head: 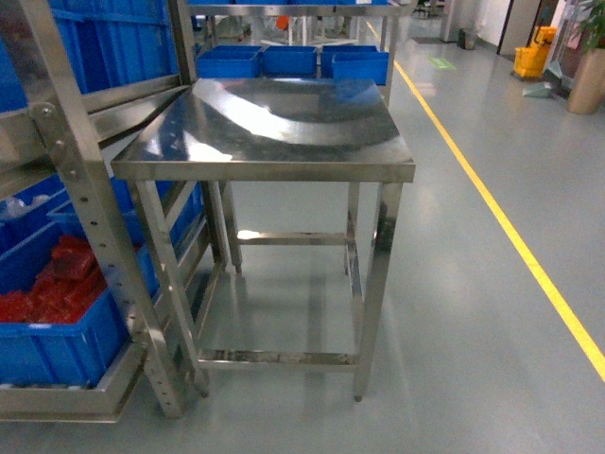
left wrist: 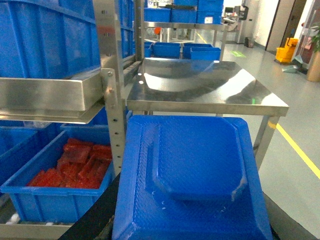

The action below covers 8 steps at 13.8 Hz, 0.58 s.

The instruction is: Sort blue parts and orange caps into right shelf containers

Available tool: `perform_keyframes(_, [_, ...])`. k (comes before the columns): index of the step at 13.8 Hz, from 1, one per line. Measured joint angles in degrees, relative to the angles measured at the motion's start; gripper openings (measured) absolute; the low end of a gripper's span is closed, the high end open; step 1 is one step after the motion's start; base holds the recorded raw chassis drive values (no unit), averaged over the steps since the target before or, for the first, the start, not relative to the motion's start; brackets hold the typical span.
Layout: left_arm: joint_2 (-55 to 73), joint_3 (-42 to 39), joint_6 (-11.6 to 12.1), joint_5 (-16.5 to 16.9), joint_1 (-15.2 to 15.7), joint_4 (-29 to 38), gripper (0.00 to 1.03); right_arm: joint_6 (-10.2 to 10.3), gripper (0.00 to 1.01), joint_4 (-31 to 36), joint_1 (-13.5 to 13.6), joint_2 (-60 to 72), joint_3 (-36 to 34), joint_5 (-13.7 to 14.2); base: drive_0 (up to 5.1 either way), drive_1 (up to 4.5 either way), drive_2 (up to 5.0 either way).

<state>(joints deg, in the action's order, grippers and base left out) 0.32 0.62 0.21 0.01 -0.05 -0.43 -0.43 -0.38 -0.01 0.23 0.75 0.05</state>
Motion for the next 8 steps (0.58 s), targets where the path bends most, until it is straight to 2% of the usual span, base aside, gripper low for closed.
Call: perform_keyframes(8, [0.0,0.0,0.0,0.0,0.0,0.0,0.43,0.0,0.44,-0.1,0.0,0.0,0.0,0.0,-4.9,2.54,2.5])
